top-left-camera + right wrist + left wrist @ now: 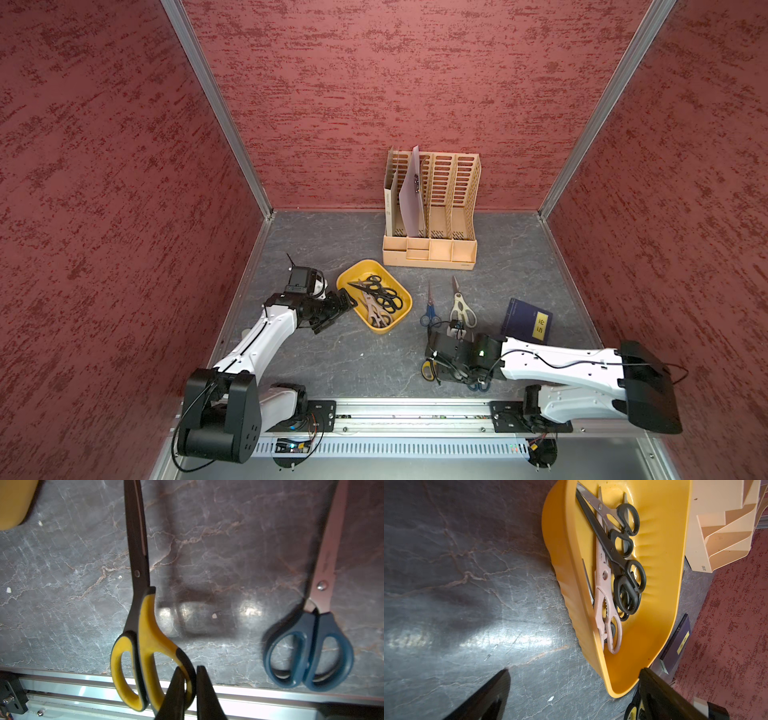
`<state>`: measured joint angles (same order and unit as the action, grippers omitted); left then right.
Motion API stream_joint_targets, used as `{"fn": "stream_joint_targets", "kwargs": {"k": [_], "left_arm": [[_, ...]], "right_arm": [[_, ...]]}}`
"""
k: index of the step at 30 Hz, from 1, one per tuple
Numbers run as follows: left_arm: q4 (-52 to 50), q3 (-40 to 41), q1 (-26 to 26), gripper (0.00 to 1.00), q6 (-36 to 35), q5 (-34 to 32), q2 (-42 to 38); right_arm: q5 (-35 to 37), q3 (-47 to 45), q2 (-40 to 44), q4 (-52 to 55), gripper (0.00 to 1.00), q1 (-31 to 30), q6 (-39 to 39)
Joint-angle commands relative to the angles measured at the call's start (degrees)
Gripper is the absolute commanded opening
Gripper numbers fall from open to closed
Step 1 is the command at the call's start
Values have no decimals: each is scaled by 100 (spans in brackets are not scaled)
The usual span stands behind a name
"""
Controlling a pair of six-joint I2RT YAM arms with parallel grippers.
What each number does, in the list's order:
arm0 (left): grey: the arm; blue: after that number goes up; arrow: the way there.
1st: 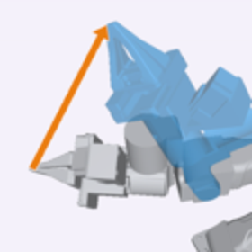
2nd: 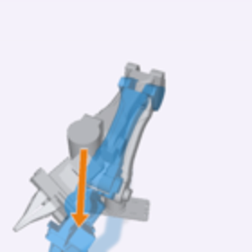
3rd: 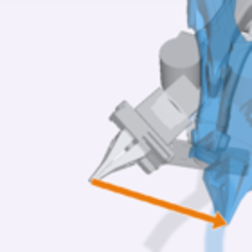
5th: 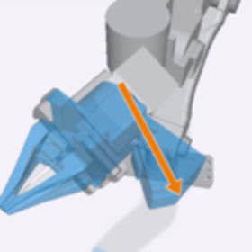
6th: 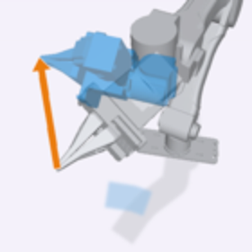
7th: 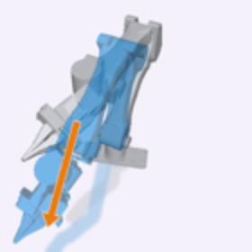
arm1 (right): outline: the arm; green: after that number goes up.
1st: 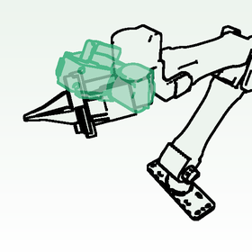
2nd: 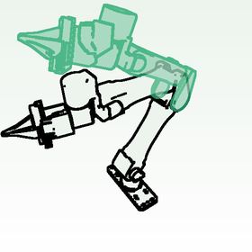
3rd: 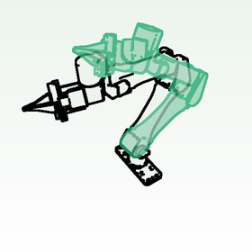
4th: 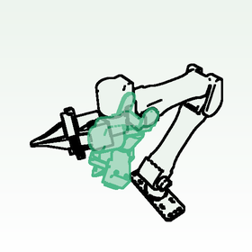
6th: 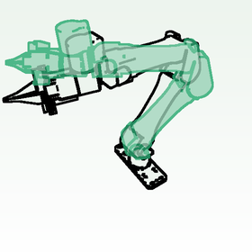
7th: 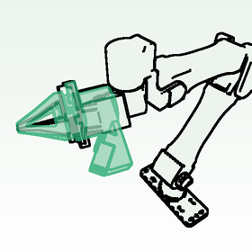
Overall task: Take the scissors out of the storage box
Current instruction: Place the scissors at the center of the board.
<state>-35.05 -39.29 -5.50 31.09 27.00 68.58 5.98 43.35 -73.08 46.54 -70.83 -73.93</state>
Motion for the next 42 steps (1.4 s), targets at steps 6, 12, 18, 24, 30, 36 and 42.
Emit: {"fn": "stream_joint_targets", "kwargs": {"k": [6, 12, 18, 24, 30, 36, 42], "left_arm": [[54, 35, 42, 100, -109, -22, -28], [64, 18, 99, 100, -121, 20, 7], [66, 18, 125, 100, -130, 33, 7], [62, 18, 145, 100, -137, 41, -2], [70, 18, 139, 100, -129, 66, 24], [153, -16, 59, 100, -102, 67, 173], [125, -272, -423, 100, -77, -469, 549]], "right_arm": [[284, -324, 48, -224, 0, -236, -661], [244, -490, -78, -382, 0, -234, -702], [133, -421, -416, -428, 2, -231, -595], [35, -380, -642, -376, 12, -232, -566], [231, -96, -539, 22, 34, -230, -464], [676, 461, -243, 848, 44, -167, -227], [628, 1159, -115, 744, 45, 596, 906]]}}
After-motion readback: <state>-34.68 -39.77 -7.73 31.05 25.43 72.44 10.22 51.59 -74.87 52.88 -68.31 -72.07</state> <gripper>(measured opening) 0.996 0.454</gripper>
